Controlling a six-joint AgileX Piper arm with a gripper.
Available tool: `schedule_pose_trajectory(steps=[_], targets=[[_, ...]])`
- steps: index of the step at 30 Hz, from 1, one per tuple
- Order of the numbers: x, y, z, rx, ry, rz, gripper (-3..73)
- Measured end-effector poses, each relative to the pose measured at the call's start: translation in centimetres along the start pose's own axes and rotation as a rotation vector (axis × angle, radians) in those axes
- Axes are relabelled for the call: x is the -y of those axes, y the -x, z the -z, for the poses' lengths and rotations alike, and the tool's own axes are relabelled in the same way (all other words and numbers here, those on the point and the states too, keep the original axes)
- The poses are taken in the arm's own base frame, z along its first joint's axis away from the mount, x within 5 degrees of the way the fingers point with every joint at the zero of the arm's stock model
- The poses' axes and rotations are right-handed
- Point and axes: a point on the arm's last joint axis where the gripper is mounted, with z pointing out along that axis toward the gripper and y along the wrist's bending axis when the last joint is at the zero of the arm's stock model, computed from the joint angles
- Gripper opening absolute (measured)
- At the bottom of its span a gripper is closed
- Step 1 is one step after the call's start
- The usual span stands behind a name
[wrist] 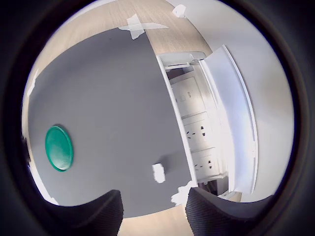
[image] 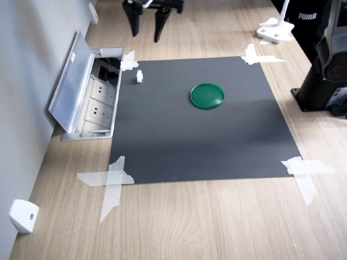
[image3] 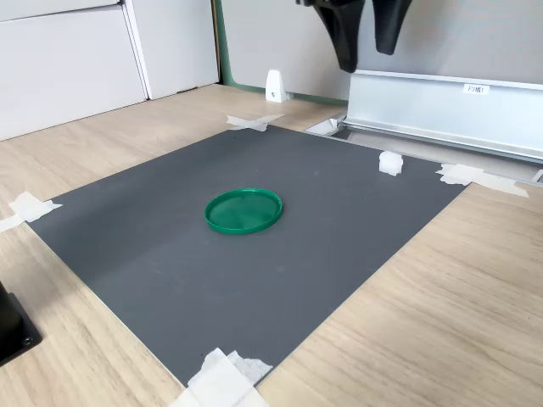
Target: Grasp a white terminal and put it on the green lid.
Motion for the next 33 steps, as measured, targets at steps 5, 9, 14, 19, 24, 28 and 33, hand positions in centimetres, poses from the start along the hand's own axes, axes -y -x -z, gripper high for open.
schedule_pose_trajectory(steps=[5, 9, 14, 19, 24, 28, 33], targets=[[0.9, 0.3, -1.3, 0.032, -0.006, -0.004, 54.9], [1.1, 0.2, -3.0, 0.032, 0.028, 0.023, 54.9], [1.4, -0.1, -4.9, 0.005, 0.028, 0.076, 54.9], [1.5, -0.1, -5.6, 0.007, 0.034, 0.115, 54.9], [0.9, -0.2, -6.6, 0.006, 0.067, 0.133, 55.0], [0.3, -0.5, -8.2, -0.01, 0.067, 0.151, 55.0], [0.0, -0.8, -9.4, -0.025, 0.043, 0.173, 55.0]])
